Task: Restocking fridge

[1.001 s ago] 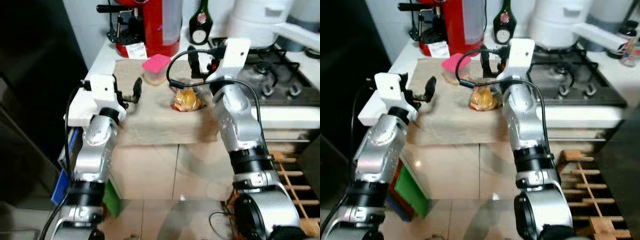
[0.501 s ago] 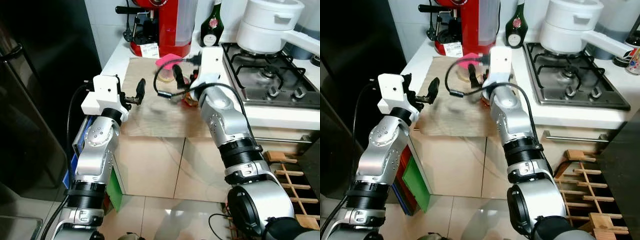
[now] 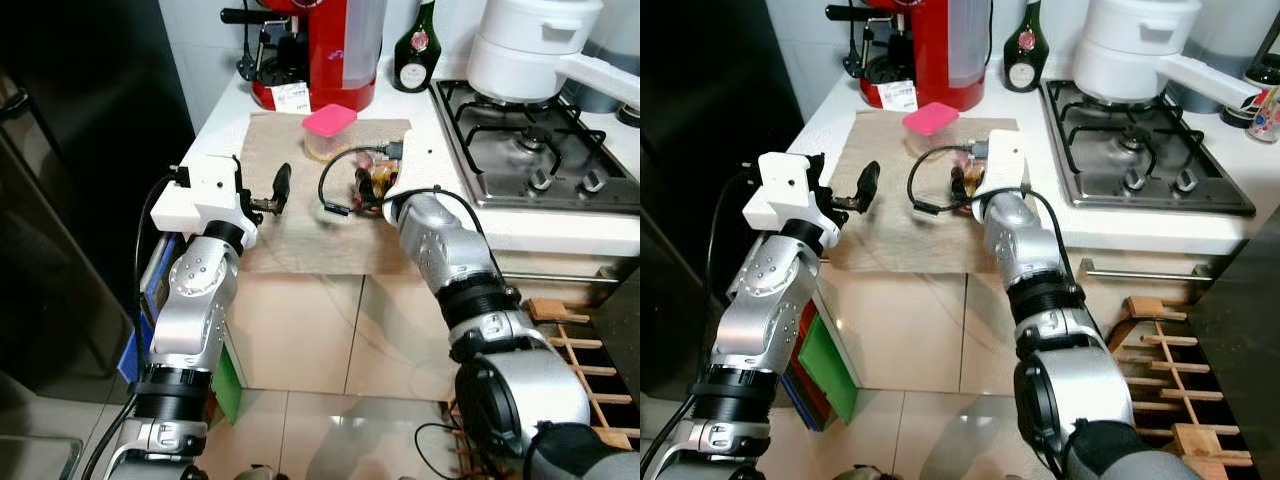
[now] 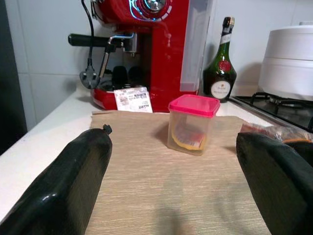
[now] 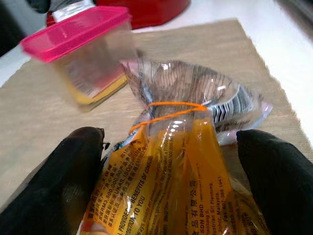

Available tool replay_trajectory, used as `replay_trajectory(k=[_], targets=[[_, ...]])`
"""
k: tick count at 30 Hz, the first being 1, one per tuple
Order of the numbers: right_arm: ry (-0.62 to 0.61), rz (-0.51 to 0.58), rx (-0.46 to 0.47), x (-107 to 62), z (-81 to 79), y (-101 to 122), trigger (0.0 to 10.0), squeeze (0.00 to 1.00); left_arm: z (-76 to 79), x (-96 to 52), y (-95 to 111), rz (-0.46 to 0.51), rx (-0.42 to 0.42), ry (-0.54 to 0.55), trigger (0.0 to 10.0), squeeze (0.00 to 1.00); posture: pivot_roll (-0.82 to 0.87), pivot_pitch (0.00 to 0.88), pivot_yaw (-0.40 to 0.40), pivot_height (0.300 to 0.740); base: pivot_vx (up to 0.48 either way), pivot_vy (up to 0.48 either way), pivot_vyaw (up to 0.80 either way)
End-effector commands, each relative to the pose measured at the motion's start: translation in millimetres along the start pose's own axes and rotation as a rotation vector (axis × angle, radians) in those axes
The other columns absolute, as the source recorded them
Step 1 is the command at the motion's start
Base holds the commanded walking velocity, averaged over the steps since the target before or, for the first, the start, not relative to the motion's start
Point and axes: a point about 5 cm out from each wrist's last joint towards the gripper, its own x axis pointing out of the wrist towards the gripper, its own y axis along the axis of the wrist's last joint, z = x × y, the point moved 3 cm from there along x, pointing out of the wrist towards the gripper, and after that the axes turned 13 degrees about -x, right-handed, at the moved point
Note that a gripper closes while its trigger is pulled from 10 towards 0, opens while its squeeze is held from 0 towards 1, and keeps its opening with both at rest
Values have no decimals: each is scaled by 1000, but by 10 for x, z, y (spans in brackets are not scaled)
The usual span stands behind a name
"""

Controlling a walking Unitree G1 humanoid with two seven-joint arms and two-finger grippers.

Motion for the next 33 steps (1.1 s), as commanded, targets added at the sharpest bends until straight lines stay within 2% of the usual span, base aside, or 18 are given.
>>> replay_trajectory(k=[1, 2, 10, 11, 13, 14, 18, 30, 32, 33], targets=[[-4, -72, 52, 14, 25, -147, 10000, 0, 0, -18, 38, 10, 8, 3, 10000, 0, -8, 0, 29, 740, 0, 0, 0], [12, -101, 107, 25, 9, -190, 10000, 0, -10, -20, 41, 9, 9, 6, 10000, 0, -4, 0, 27, 740, 0, 0, 0], [75, -184, 191, 28, -122, -346, 10000, 0, -20, -14, 51, 11, 10, 12, 10000, 0, -3, 0, 22, 740, 0, 0, 0], [83, -206, 203, 23, -139, -413, 7569, 0, -17, -13, 46, 10, 9, 13, 10000, 0, -5, 0, 21, 740, 0, 0, 0], [87, -214, 209, 22, -147, -439, 7569, 0, -17, -13, 44, 10, 8, 14, 10000, 0, -5, 0, 21, 740, 0, 0, 0], [93, -224, 216, 18, -157, -472, 0, 0, -16, -12, 42, 9, 7, 14, 10000, 0, -6, 0, 21, 740, 0, 0, 0], [106, -243, 222, 10, -175, -551, 0, 0, -13, -7, 31, 5, 0, 14, 10000, 0, -8, 0, 22, 740, 0, 0, 0], [123, -237, 216, 6, -209, -599, 0, 0, -8, 15, 12, -5, -23, 17, 10000, 0, -7, 0, 19, 740, 0, 0, 0], [114, -201, 179, 18, -194, -539, 0, 0, -4, 14, 13, -5, -22, 15, 10000, 0, -7, 0, 20, 740, 0, 0, 0], [97, -137, 118, 33, -160, -427, 0, 0, -3, 14, 13, -6, -21, 14, 10000, 0, -6, 0, 20, 740, 0, 0, 0]])
